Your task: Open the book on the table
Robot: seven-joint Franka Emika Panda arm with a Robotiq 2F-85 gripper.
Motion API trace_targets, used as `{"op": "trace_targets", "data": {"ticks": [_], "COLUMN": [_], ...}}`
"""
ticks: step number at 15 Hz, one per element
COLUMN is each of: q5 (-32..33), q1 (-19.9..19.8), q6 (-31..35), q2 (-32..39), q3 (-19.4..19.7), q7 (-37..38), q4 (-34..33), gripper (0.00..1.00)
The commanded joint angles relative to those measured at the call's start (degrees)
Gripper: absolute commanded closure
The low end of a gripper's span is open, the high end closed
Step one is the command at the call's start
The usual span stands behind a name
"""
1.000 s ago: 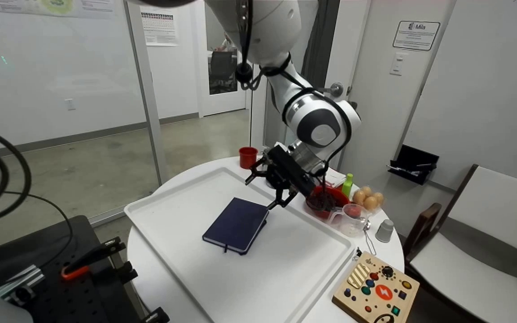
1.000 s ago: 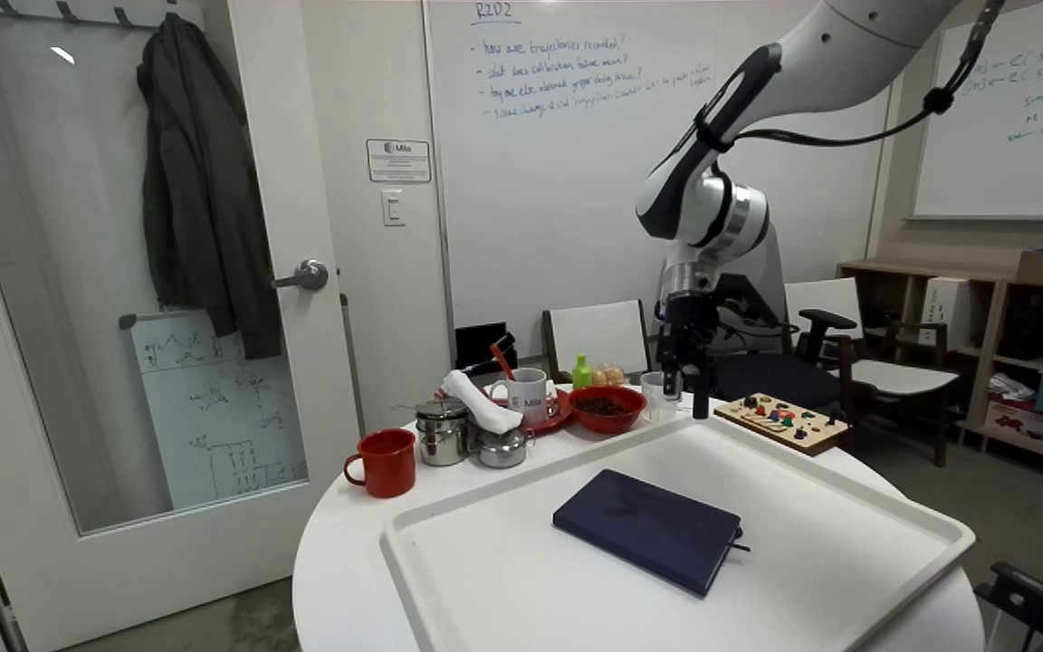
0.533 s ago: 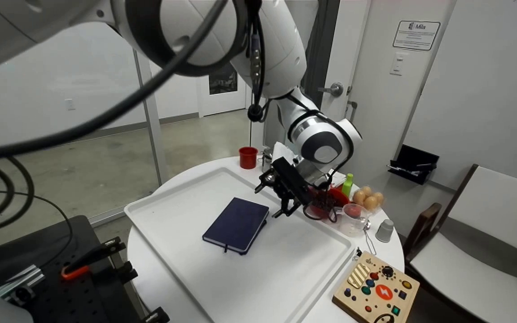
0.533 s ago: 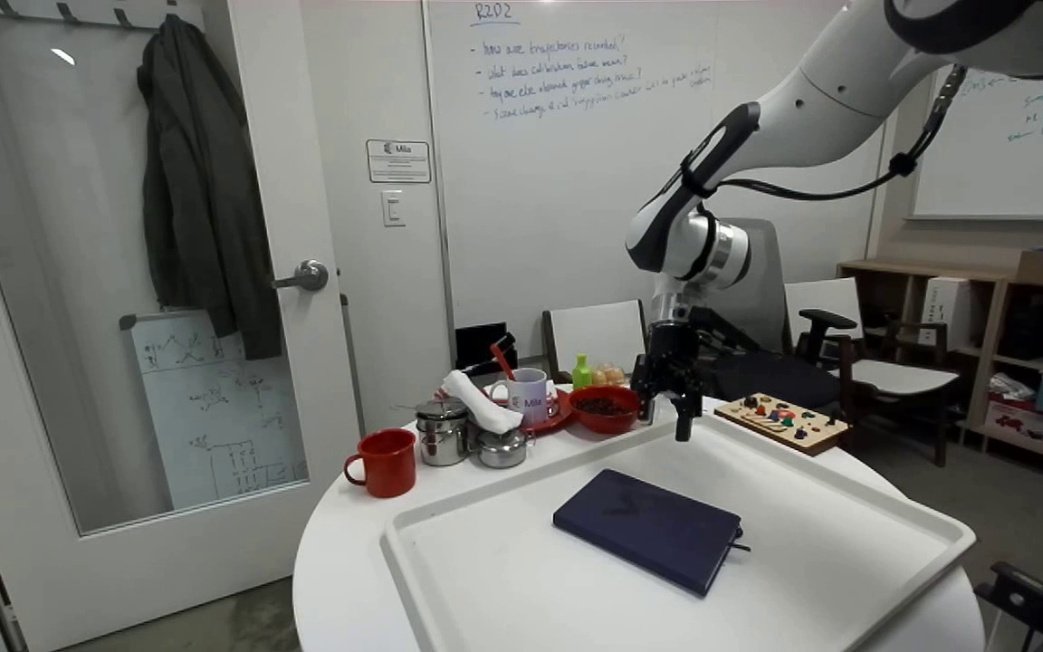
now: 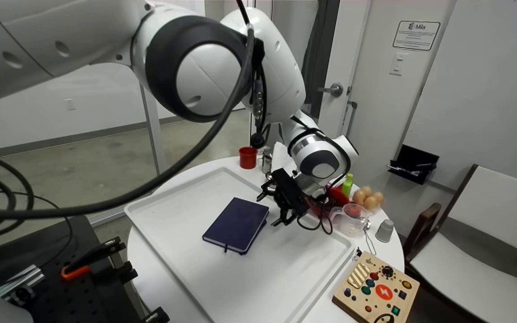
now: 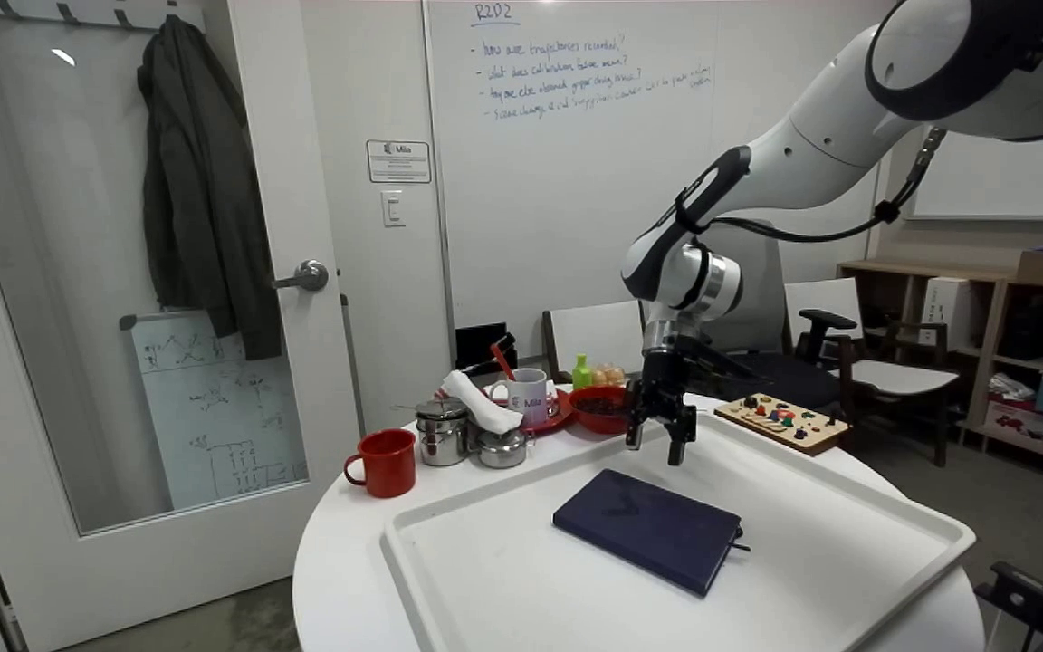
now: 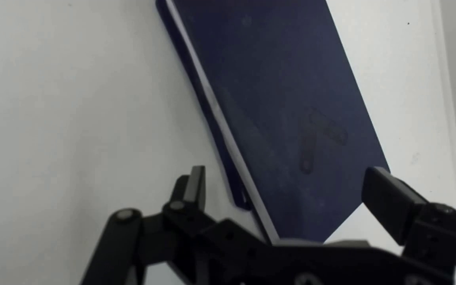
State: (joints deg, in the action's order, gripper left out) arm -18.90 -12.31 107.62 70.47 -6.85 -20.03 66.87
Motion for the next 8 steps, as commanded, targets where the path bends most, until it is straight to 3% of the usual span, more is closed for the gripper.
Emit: {"op": "trace_targets", "data": {"ticks": [1, 3, 4, 8], "q5": [0.0, -0.1, 0.2, 0.0], "q1": [-1.3, -1.6, -0.6, -0.6], "q6": [-7.1, -9.6, -6.2, -6.1], "q2": [3.4, 3.5, 2.2, 1.8], "q3": [-3.0, -3.8, -2.4, -2.3], "q7": [-2.6, -4.2, -2.2, -2.4], "q4": [-5.5, -6.5, -3.3, -2.8], "gripper": [0.00, 0.00, 0.00, 0.00]}}
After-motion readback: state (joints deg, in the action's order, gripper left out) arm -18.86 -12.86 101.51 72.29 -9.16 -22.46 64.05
